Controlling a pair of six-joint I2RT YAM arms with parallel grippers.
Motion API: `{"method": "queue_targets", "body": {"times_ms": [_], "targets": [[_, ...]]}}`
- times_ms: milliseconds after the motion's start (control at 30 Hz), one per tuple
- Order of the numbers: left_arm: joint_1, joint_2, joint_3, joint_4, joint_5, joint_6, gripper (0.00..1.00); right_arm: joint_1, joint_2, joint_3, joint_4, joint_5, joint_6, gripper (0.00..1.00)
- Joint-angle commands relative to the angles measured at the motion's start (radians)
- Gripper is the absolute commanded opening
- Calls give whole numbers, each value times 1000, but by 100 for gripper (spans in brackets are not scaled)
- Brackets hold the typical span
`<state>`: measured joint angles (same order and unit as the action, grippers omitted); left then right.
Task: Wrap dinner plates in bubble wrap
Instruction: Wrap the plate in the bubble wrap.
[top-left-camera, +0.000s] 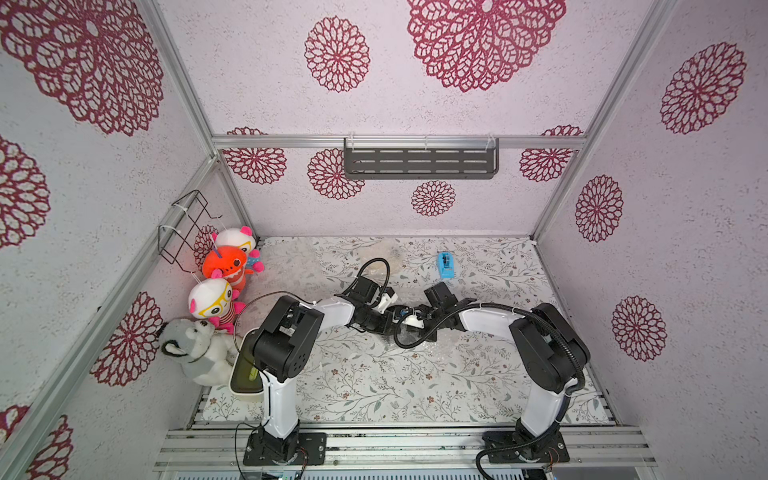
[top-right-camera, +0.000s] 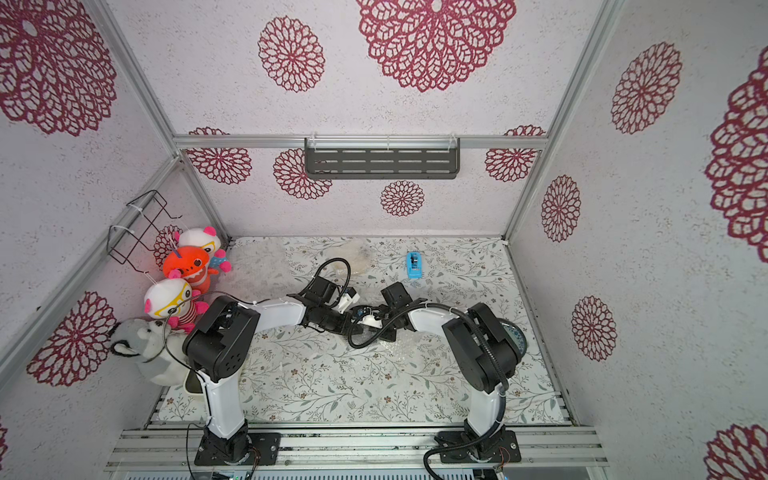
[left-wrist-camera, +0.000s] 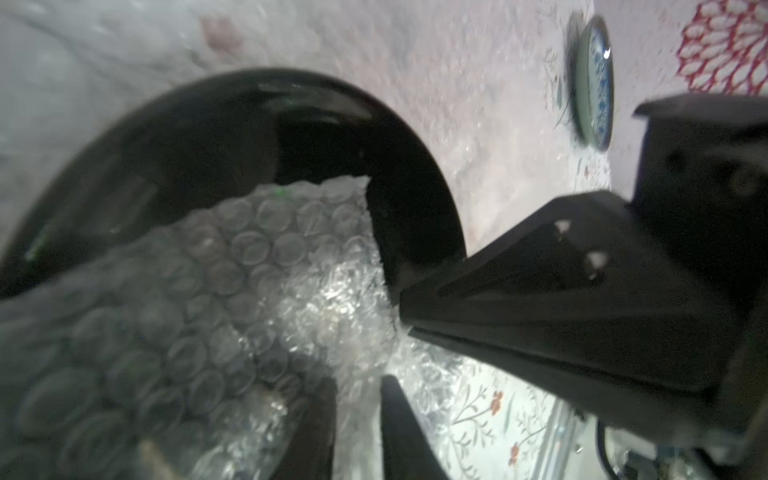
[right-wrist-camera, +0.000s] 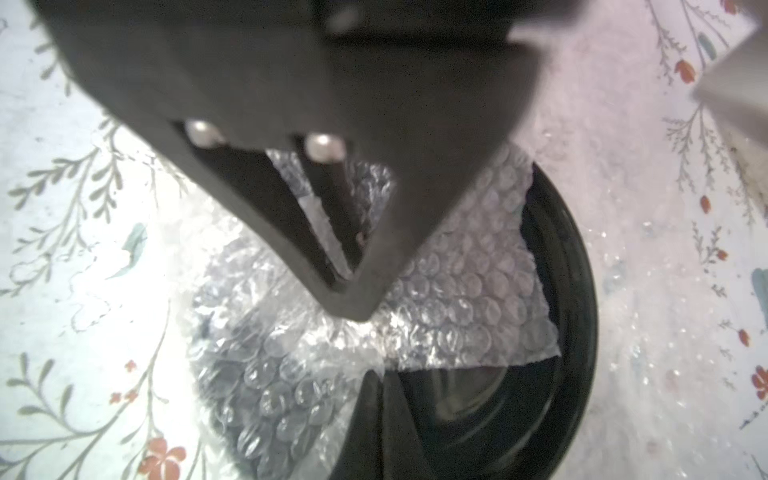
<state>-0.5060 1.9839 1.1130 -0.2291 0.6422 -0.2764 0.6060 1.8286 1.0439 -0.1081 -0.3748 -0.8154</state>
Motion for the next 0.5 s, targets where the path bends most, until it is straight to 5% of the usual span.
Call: {"method": "queue_targets", "body": {"times_ms": [0, 67, 167, 233, 400, 467], "targets": [[-35, 26, 2, -32, -24, 37, 8, -6, -57, 12, 87, -37, 93, 0], [-41, 30, 4, -38, -71, 34, 0, -12, -79, 2, 103, -27, 145, 3], [-37, 35, 5, -37, -82, 17, 0, -28, -175, -30, 90, 42, 326, 35], [-36, 32, 5, -32, -81, 6, 0, -42, -266, -62, 35, 160, 484, 43], [-36, 30, -7, -11, -78, -15, 0, -128, -570, -266, -106, 366, 1100, 64], [-36, 32, -7, -12, -78, -18, 0, -180, -674, -354, -158, 357, 1319, 68]]}}
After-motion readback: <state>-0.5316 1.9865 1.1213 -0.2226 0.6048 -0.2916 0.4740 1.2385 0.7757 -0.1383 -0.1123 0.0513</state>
